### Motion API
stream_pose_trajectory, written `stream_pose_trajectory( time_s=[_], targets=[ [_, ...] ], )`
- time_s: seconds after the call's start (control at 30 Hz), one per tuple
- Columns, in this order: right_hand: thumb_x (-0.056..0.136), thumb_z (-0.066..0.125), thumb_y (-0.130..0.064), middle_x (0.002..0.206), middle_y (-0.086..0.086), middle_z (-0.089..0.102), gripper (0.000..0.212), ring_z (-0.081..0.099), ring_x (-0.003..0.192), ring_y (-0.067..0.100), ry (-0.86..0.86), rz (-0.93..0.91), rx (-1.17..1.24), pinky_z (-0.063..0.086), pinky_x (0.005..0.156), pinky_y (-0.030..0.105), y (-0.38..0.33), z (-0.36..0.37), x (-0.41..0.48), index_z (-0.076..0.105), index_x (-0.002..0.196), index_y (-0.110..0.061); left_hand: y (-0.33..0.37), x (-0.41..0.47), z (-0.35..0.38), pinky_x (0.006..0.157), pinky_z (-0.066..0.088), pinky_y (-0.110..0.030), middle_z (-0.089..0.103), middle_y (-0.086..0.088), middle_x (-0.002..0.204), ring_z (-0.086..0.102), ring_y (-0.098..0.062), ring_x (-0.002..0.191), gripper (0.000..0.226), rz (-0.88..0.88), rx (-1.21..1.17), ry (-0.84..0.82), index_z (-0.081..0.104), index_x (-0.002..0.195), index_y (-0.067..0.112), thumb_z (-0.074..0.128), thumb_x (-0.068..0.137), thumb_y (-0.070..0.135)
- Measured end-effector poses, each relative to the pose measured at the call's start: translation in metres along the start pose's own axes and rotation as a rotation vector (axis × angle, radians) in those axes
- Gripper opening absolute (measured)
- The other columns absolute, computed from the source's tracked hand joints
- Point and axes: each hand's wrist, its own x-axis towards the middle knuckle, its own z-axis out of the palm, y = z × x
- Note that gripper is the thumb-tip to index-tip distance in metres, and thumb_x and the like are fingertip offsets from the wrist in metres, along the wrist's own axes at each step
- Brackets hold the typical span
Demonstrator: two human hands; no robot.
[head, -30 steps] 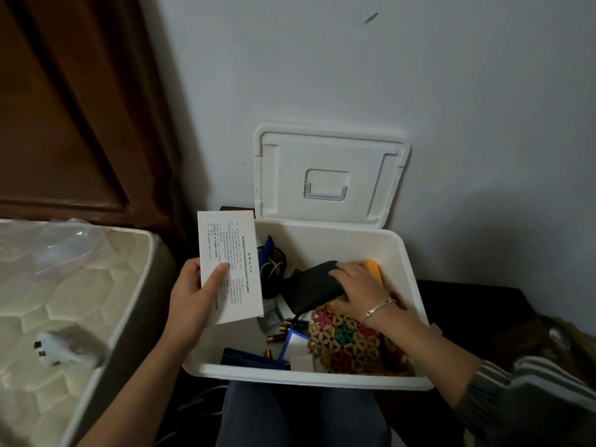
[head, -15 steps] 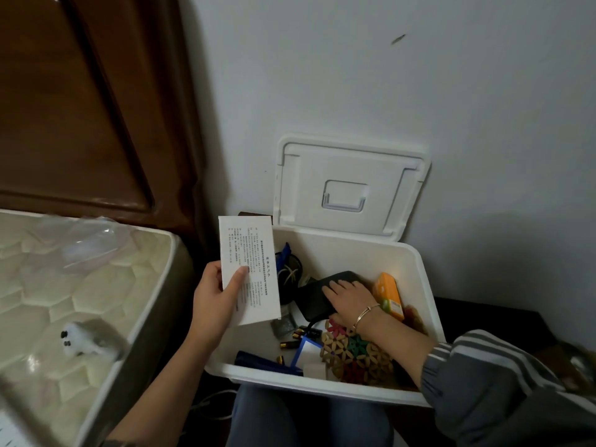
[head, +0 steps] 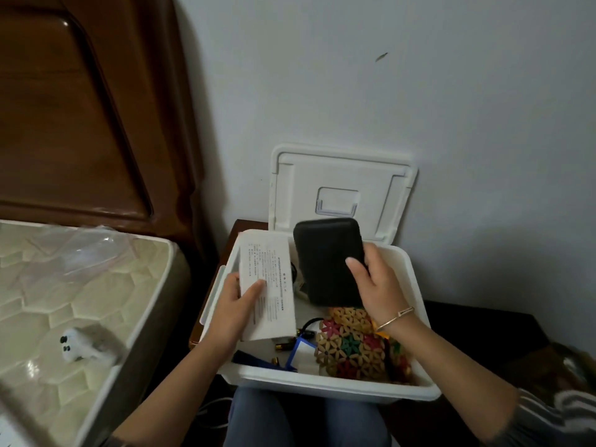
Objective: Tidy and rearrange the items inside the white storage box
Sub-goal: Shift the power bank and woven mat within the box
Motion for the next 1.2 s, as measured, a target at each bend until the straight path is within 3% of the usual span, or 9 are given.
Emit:
stream_pose_trajectory(
  time_s=[0.1,0.27,0.37,0.47,0.53,0.6,0.73,0.9,1.2],
  targets=[
    [0.097,0.046,-0.034,0.102,-0.011,0.065,0.012,0.061,0.097,0.004,-0.074,0.287,0.306,0.050,0.081,0.022,-0.018,0.007,-0.006,0.057,0.103,-0.033,0.007,-0.013,0.027,0.069,0.059,-0.039,0.071,-0.008,0.108,0.072,-0.024,0.090,0.027,-0.106,-0.164,-0.175,0.053,0.121,0.025,0.054,0.096,0.036],
    [0.099,0.041,-0.035,0.107,0.000,0.060,0.017,0.057,0.101,0.017,0.026,0.479,0.276,0.048,0.084,0.031,-0.016,0.035,-0.017,0.057,0.099,-0.027,0.011,-0.028,0.046,0.080,0.056,-0.027,0.068,-0.002,0.121,0.065,-0.019,0.112,0.047,-0.143,-0.351,-0.368,0.056,0.130,0.029,0.037,0.097,0.056],
    [0.098,0.045,-0.030,0.123,0.009,0.052,0.025,0.051,0.113,0.022,-0.016,0.477,0.221,0.042,0.102,0.044,-0.010,0.053,-0.026,0.056,0.115,-0.016,0.006,-0.030,0.042,0.079,0.056,-0.024,0.070,-0.003,0.117,0.066,-0.018,0.110,0.046,-0.201,-0.372,-0.346,0.057,0.127,0.022,0.057,0.090,0.049],
    [0.098,0.044,-0.031,0.139,0.002,0.043,0.039,0.040,0.127,0.012,-0.137,0.397,0.173,0.031,0.112,0.034,-0.006,0.064,-0.031,0.044,0.137,-0.026,-0.003,-0.028,0.036,0.076,0.058,-0.029,0.072,-0.009,0.113,0.069,-0.025,0.104,0.057,-0.248,-0.407,-0.286,0.058,0.127,0.014,0.075,0.077,0.036],
    [0.098,0.043,-0.034,0.145,0.001,0.039,0.045,0.035,0.132,0.012,-0.156,0.350,-0.017,0.025,0.111,0.027,0.007,0.058,-0.025,0.039,0.142,-0.022,-0.008,-0.025,0.029,0.077,0.059,-0.036,0.072,-0.012,0.110,0.070,-0.028,0.101,0.058,-0.273,-0.475,-0.191,0.058,0.125,0.014,0.077,0.073,0.032],
    [0.097,0.047,-0.034,0.142,0.005,0.043,0.046,0.037,0.132,0.020,-0.110,0.310,-0.362,0.027,0.111,0.032,0.028,0.041,-0.014,0.042,0.138,-0.016,-0.011,-0.019,0.019,0.081,0.057,-0.040,0.072,-0.011,0.111,0.070,-0.029,0.101,0.061,-0.288,-0.543,-0.112,0.055,0.127,0.016,0.078,0.072,0.031],
    [0.090,0.054,-0.034,0.133,0.010,0.045,0.051,0.042,0.123,0.030,-0.200,0.513,-0.898,0.038,0.102,0.039,0.064,0.004,0.000,0.036,0.135,-0.015,-0.017,-0.012,0.008,0.078,0.057,-0.038,0.071,-0.008,0.113,0.069,-0.026,0.102,0.067,-0.271,-0.558,-0.071,0.051,0.130,0.020,0.079,0.071,0.032],
    [0.088,0.058,-0.021,0.135,0.014,0.045,0.063,0.046,0.123,0.031,-0.349,0.580,-1.046,0.039,0.102,0.038,0.080,0.009,-0.007,0.025,0.141,-0.014,-0.019,-0.012,0.013,0.076,0.057,-0.034,0.071,-0.004,0.113,0.070,-0.022,0.101,0.070,-0.230,-0.555,-0.072,0.049,0.132,0.022,0.080,0.070,0.032],
    [0.096,0.042,-0.010,0.140,0.018,0.036,0.051,0.039,0.125,0.037,-0.204,0.531,-1.117,0.033,0.107,0.043,0.084,0.029,-0.005,0.023,0.143,-0.015,-0.029,-0.012,0.008,0.065,0.058,-0.035,0.073,-0.007,0.107,0.072,-0.025,0.093,0.069,-0.304,-0.571,-0.062,0.052,0.128,0.021,0.084,0.067,0.030]
  ],
)
